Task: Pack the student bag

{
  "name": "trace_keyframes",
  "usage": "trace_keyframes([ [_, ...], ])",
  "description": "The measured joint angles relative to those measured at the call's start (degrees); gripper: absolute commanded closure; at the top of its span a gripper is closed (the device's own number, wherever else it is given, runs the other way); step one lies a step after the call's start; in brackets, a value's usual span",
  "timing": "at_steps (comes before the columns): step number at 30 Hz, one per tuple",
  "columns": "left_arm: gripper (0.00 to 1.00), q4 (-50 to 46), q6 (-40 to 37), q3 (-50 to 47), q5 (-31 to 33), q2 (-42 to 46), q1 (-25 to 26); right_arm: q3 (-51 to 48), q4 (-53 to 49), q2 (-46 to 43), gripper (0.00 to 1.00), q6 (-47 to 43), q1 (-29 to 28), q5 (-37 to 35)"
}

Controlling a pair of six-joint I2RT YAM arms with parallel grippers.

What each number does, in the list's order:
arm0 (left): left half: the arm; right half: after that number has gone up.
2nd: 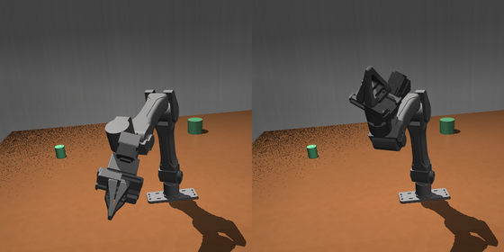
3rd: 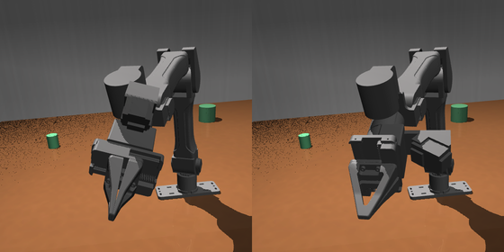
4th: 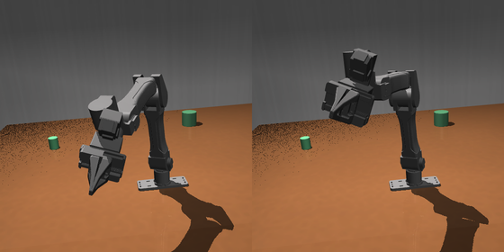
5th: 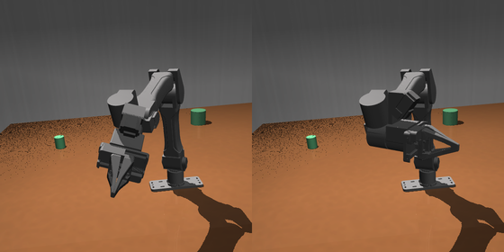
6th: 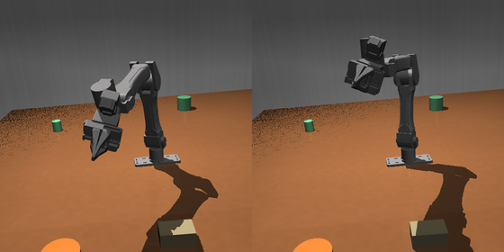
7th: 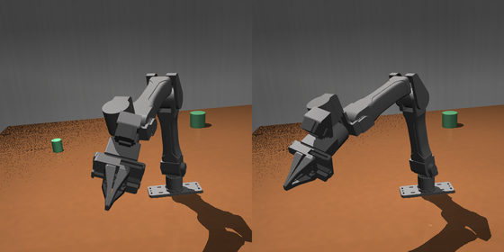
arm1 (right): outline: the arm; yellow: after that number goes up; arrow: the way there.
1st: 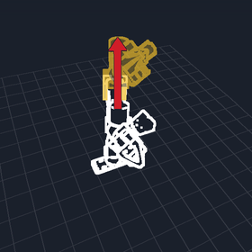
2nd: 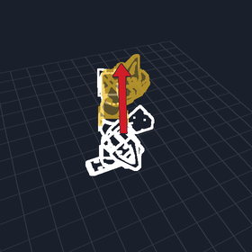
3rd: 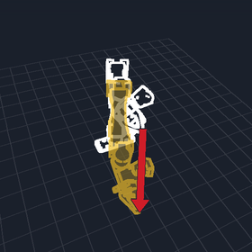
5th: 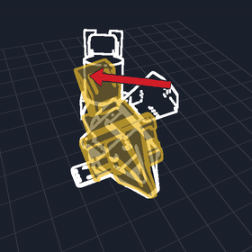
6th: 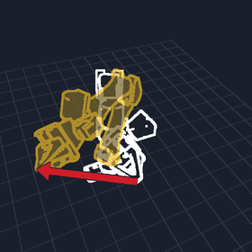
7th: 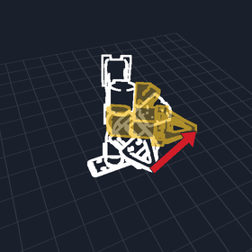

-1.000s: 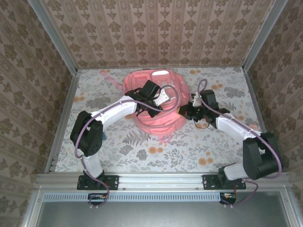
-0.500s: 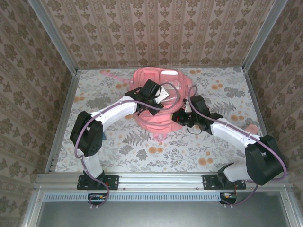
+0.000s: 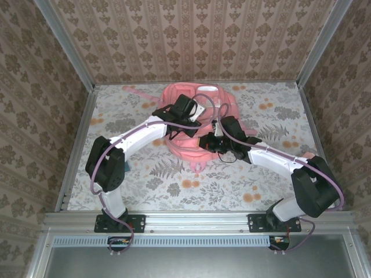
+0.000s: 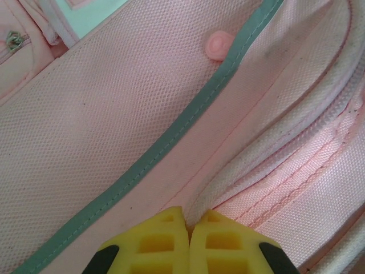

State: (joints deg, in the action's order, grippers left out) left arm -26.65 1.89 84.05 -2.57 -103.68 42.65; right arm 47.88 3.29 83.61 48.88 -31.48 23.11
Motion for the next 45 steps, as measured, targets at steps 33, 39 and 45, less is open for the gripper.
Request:
trace_keyframes([
  [33,1.00,12.0,4.7,-6.1,-5.5,4.2,-1.7,-3.7,-2.2,-3.5,0.65,12.8,12.9,-2.2],
  [39,1.00,12.0,4.7,-7.0,-6.5,5.5,-2.3,-5.1,-1.0,-1.5,0.63,12.3,12.9,-1.9],
  [45,1.00,13.1,3.8,-10.3,-6.4,7.9,-2.9,-4.8,-4.3,-6.8,0.34,6.7,12.9,-1.7],
])
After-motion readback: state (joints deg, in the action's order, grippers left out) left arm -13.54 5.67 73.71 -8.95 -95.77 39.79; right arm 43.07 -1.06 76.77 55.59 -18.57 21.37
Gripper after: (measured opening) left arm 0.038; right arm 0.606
